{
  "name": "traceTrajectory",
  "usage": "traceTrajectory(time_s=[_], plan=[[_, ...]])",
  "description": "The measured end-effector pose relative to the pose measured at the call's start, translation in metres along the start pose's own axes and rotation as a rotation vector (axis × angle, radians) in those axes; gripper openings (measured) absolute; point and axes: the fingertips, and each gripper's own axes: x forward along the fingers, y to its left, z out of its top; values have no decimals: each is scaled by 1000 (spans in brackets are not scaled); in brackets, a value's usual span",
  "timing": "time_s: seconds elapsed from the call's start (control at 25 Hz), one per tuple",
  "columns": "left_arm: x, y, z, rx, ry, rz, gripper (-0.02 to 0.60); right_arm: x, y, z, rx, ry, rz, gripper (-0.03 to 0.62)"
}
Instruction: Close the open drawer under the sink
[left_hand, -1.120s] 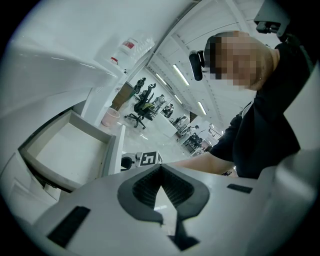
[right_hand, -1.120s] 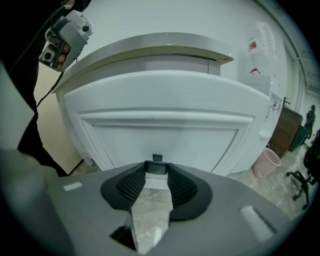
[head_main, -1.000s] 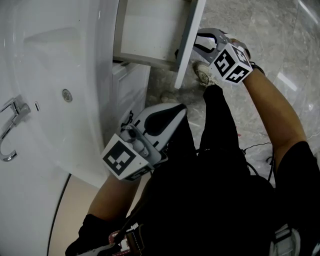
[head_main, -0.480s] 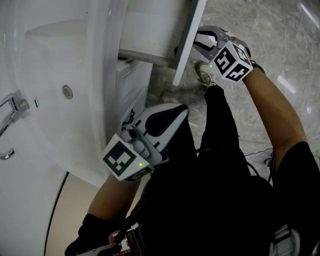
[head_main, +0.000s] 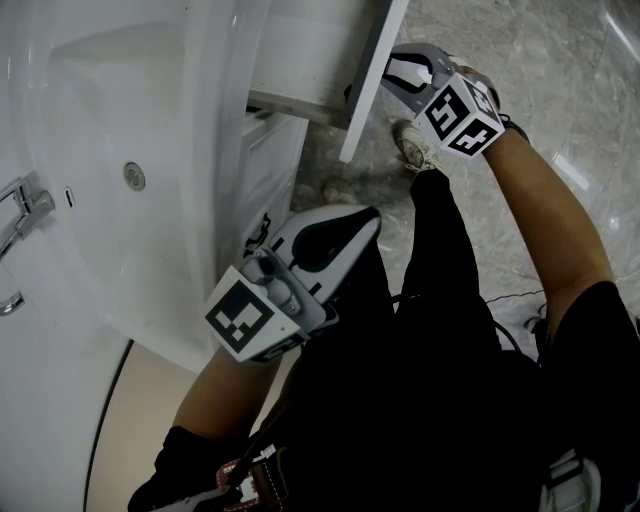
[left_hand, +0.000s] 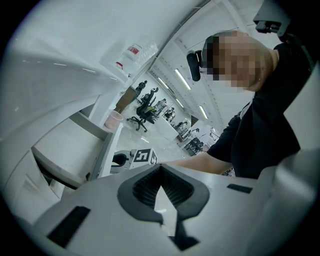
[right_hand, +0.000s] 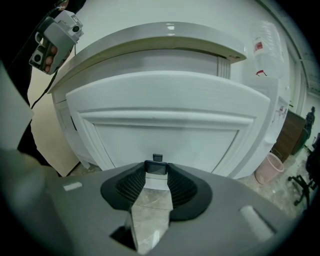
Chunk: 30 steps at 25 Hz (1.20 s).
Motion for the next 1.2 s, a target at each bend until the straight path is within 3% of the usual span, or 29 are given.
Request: traceTrajectory(time_s=[1.2], plan=[[-31, 10, -2, -21, -39, 2, -3, 47, -1, 43, -29, -13, -4, 133]])
